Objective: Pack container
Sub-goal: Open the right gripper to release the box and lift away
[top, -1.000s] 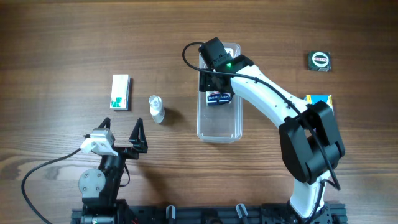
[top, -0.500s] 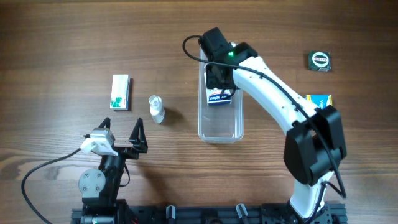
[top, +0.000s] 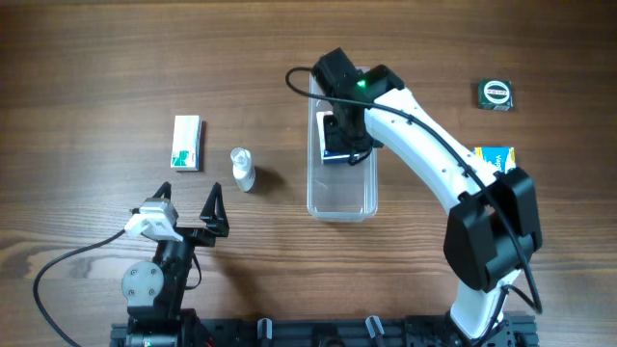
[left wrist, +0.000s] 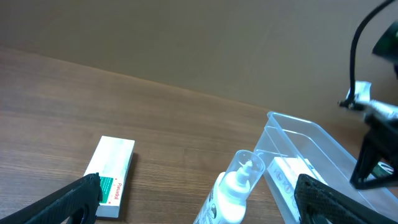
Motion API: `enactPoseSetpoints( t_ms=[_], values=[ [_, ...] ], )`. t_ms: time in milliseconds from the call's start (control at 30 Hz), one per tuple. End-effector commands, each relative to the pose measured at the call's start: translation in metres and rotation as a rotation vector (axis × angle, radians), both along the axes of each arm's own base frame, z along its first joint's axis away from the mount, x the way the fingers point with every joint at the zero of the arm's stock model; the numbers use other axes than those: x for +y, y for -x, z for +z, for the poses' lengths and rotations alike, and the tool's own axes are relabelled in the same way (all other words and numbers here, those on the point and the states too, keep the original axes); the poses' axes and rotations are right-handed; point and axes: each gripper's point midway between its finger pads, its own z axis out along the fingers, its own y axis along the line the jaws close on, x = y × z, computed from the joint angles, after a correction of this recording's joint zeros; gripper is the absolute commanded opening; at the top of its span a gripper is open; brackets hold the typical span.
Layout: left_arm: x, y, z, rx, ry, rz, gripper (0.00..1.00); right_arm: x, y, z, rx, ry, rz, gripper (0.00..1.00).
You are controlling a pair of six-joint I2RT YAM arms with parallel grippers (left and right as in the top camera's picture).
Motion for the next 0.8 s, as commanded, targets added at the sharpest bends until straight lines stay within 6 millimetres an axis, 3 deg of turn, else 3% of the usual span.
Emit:
enactPoseSetpoints(
  t_ms=[0,133,433,767],
  values=[
    [0.0,0.0,-0.001,-0.004,-0.022,-0.004,1.0,-0.003,0.014,-0.021,0.041,-0.006,0.02,0.04],
    [0.0,0.0,-0.001,-0.004,-0.022,-0.004,1.0,0.01,0.02,-0.035,0.066,-0.087,0.029,0.04],
    [0.0,0.0,-0.001,-0.004,-0.022,-0.004,1.0,0.009,0.023,-0.052,0.057,-0.094,0.027,0.04],
    [0.0,0.0,-0.001,-0.004,-0.022,-0.004,1.0,0.015,0.003,-0.049,-0.03,-0.113,0.023,0.04]
  ],
)
